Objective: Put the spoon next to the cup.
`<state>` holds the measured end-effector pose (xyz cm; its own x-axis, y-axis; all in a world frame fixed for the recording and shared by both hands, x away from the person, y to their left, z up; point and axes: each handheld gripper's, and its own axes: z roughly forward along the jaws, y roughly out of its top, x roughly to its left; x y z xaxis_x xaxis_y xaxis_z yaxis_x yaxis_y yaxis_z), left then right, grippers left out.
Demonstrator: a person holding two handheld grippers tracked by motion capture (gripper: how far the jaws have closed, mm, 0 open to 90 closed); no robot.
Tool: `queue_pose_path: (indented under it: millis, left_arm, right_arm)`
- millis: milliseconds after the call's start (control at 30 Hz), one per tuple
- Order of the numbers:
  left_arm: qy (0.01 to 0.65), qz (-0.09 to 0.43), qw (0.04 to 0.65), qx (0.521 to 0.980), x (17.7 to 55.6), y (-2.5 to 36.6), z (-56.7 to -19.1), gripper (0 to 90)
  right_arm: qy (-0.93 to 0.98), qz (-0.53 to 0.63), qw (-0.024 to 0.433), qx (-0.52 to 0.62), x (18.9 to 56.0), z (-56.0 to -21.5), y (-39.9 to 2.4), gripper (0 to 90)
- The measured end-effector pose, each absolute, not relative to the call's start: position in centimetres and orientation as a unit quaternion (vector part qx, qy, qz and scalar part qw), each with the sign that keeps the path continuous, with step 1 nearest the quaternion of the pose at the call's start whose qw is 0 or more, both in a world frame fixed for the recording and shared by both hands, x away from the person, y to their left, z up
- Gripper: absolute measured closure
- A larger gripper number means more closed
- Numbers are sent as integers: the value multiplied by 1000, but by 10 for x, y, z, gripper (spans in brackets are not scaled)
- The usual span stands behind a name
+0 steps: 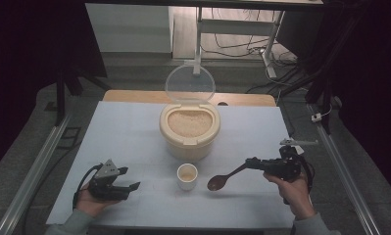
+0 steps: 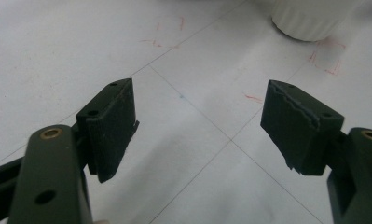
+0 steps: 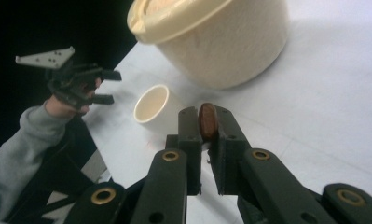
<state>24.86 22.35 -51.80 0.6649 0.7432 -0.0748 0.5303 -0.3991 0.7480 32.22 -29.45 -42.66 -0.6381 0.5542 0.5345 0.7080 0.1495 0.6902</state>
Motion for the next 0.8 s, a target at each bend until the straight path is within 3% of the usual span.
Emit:
queue_pose_path:
  millis: [400,800]
  left_arm:
    - [386,136,386,827,249,223,-519,257]
    - [385,135,385,828,250,223,-519,257]
  right_arm:
    - [-787,-456,130,-396,332,-437,-281,834]
    - [-806,-427,153,-379,345,-444,-257,832]
